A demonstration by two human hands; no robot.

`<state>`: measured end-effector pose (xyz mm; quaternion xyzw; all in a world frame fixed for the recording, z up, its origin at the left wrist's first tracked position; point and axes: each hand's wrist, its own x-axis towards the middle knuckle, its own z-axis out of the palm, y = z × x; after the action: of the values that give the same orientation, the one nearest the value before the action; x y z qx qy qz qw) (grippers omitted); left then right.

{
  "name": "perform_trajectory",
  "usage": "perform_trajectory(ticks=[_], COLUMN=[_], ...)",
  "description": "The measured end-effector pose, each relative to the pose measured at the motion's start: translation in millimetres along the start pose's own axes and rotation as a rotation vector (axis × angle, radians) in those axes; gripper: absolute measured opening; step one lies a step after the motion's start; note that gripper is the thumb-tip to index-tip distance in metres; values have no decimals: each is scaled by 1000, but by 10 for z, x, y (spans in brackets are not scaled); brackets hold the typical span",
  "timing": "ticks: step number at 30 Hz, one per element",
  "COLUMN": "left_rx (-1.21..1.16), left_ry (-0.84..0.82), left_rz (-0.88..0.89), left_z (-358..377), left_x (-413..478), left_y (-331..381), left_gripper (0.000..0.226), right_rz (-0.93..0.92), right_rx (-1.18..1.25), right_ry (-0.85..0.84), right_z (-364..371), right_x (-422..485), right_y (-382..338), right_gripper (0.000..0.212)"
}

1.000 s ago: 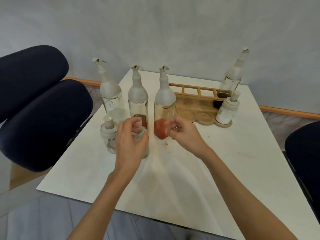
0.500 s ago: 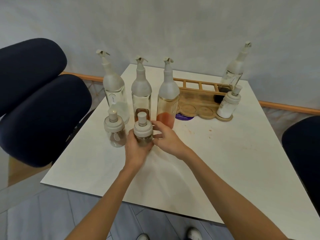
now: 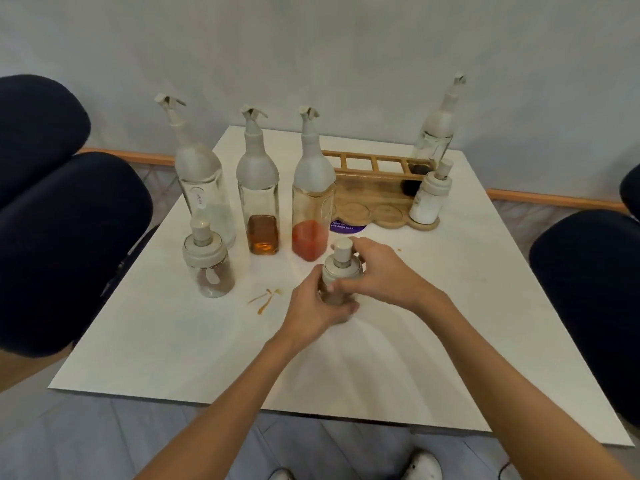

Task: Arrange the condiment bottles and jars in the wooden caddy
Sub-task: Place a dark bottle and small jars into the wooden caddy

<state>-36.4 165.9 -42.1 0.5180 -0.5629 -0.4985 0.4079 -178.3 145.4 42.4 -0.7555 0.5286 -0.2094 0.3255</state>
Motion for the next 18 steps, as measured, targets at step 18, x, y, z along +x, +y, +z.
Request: perform_trajectory(ticks=[18], left_rx=[-14], left_ry=[-208], left_rz=[-26], left_z=[112], left_x=[126], left_y=[-116], left_gripper=[68], right_rz=[52], right_rx=[-244], right_ry=[-95], right_z=[-269], right_x=[15], right_y=[160], right_gripper=[50])
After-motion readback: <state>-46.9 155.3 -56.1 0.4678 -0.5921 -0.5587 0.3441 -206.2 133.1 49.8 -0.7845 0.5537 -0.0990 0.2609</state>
